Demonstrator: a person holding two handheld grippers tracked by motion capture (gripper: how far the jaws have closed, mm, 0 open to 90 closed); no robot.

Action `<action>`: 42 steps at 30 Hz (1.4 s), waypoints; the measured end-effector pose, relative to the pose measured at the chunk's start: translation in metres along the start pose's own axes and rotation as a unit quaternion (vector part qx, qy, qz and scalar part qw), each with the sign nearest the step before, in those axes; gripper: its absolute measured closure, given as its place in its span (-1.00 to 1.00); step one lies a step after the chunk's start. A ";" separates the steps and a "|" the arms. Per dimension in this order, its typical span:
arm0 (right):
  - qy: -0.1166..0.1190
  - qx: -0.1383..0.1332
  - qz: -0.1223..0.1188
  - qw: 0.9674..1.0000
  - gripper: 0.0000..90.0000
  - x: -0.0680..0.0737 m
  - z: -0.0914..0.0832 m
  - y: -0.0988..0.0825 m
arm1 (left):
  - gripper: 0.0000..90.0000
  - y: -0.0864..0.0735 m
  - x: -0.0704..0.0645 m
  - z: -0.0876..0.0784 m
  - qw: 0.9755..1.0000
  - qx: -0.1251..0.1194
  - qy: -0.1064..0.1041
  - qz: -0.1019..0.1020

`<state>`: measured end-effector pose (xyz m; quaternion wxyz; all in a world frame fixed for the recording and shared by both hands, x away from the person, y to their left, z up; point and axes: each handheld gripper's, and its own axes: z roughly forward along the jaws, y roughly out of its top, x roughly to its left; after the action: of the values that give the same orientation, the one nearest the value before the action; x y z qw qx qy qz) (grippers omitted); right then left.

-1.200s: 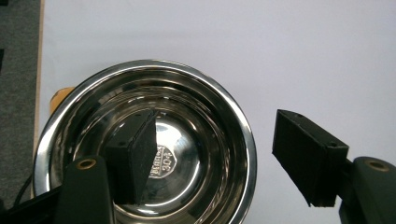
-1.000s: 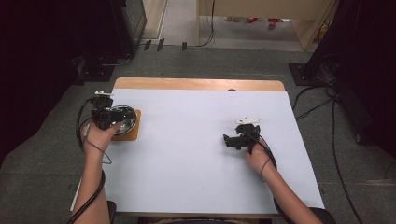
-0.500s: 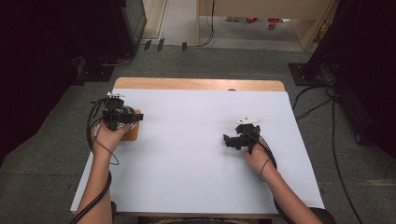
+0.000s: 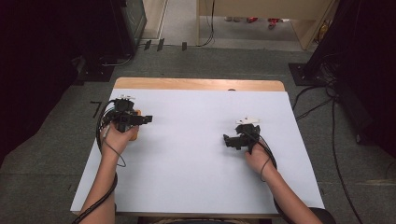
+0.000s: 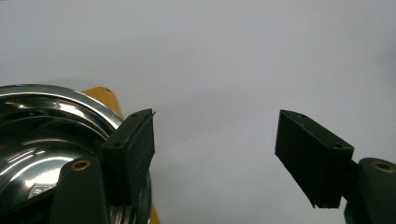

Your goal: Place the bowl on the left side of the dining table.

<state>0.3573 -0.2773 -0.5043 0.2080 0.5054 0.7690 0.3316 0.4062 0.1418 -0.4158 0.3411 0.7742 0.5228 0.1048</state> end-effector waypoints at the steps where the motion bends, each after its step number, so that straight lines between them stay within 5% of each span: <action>1: 0.000 0.000 0.000 1.000 -0.91 0.000 0.000 0.000 | -0.36 0.000 -0.001 0.001 1.000 0.000 -0.002 0.000; 11: 0.000 0.000 0.001 1.000 -0.91 0.000 0.000 0.000 | -0.41 -0.002 -0.015 0.013 1.000 0.007 -0.019 0.014; 16: 0.000 0.000 0.000 1.000 -0.91 0.000 0.000 0.000 | -0.43 -0.004 -0.020 0.019 0.999 0.011 -0.045 0.016; 23: 0.000 0.000 0.001 1.000 -0.91 0.000 0.000 0.000 | -0.47 -0.007 -0.029 0.029 0.998 0.013 -0.050 0.044; 30: 0.000 0.001 0.002 1.000 -0.91 0.000 0.000 0.000 | -0.47 -0.011 -0.041 0.038 0.995 0.025 -0.063 0.073; 42: 0.000 0.001 0.001 1.000 -0.91 0.000 0.000 0.000 | -0.57 -0.014 -0.055 0.051 0.990 0.024 -0.106 0.089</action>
<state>0.3571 -0.2772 -0.5042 0.2073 0.5069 0.7685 0.3310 0.3990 0.0753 -0.4523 0.3652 0.8322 0.4153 0.0397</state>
